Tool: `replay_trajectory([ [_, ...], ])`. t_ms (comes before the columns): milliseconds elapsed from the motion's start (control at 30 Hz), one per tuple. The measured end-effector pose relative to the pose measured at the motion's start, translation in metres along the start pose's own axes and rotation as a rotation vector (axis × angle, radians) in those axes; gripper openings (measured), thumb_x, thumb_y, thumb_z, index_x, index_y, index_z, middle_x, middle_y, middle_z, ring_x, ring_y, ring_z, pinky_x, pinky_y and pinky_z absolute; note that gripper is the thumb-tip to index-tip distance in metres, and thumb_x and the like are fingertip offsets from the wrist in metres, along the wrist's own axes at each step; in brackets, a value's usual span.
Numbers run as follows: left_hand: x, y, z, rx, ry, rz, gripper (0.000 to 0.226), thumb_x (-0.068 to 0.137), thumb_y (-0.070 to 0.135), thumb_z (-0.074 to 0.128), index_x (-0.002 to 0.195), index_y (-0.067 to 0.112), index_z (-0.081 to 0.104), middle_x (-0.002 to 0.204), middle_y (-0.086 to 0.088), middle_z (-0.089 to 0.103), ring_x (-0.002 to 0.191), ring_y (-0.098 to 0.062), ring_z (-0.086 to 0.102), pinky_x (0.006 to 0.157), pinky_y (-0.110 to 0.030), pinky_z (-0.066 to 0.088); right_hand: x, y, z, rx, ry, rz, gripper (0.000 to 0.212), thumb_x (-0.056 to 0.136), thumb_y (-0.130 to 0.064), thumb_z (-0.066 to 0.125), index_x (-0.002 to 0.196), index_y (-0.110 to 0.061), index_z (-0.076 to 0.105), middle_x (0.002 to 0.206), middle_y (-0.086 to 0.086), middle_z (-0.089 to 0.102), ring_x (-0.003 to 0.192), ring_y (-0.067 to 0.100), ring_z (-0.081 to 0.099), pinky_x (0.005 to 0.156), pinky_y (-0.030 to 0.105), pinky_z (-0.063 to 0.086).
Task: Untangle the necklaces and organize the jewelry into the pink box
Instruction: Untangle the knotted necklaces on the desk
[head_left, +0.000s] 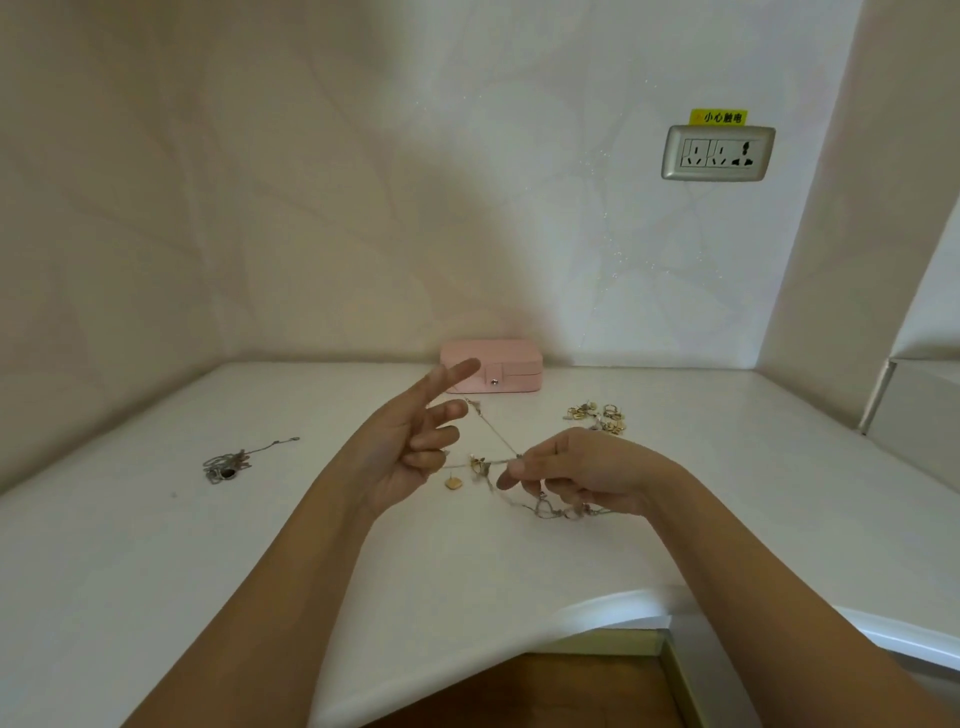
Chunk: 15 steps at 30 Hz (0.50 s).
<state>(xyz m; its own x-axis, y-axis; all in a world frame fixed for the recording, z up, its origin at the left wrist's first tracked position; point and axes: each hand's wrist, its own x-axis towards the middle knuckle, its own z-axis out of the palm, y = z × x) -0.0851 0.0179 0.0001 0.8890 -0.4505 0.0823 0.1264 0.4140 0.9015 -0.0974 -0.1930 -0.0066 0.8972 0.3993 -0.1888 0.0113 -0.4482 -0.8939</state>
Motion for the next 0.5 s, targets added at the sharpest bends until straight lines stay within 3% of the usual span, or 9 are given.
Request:
replay_trajectory([
  [67, 0.001, 0.002, -0.006, -0.028, -0.022, 0.010, 0.058, 0.072, 0.051, 0.068, 0.120, 0.019, 0.064, 0.070, 0.006, 0.046, 0.035, -0.002, 0.024, 0.030, -0.009, 0.017, -0.001, 0.002, 0.001, -0.023, 0.027, -0.043, 0.033, 0.071, -0.044, 0.071, 0.093, -0.020, 0.078, 0.064, -0.008, 0.058, 0.050, 0.010, 0.027, 0.054, 0.028, 0.019],
  [167, 0.000, 0.003, -0.009, -0.041, -0.093, 0.002, 0.081, 0.051, 0.056, 0.085, 0.121, 0.021, 0.065, 0.073, 0.004, 0.051, 0.036, -0.001, 0.027, 0.028, -0.010, 0.023, -0.001, 0.000, 0.005, 0.028, 0.079, -0.128, 0.023, 0.083, -0.032, 0.068, 0.101, -0.019, 0.076, 0.066, -0.007, 0.060, 0.048, 0.009, 0.026, 0.050, 0.024, 0.018],
  [300, -0.001, 0.002, -0.006, 0.043, -0.134, -0.037, 0.097, 0.044, 0.073, 0.078, 0.129, 0.031, 0.057, 0.075, 0.002, 0.054, 0.039, -0.002, 0.026, 0.029, -0.011, 0.022, 0.000, -0.002, 0.009, 0.097, 0.116, -0.237, 0.014, 0.089, -0.022, 0.064, 0.095, -0.018, 0.076, 0.091, 0.005, 0.072, 0.053, 0.008, 0.034, 0.053, 0.015, 0.034],
  [500, 0.001, 0.003, -0.007, 0.076, -0.152, -0.042, 0.103, 0.040, 0.076, 0.077, 0.130, 0.030, 0.054, 0.073, 0.003, 0.052, 0.039, -0.002, 0.026, 0.030, -0.010, 0.021, 0.002, -0.002, 0.016, 0.174, 0.076, -0.297, 0.017, 0.090, -0.005, 0.060, 0.099, -0.009, 0.073, 0.085, 0.007, 0.070, 0.065, 0.015, 0.047, 0.062, 0.018, 0.042],
])
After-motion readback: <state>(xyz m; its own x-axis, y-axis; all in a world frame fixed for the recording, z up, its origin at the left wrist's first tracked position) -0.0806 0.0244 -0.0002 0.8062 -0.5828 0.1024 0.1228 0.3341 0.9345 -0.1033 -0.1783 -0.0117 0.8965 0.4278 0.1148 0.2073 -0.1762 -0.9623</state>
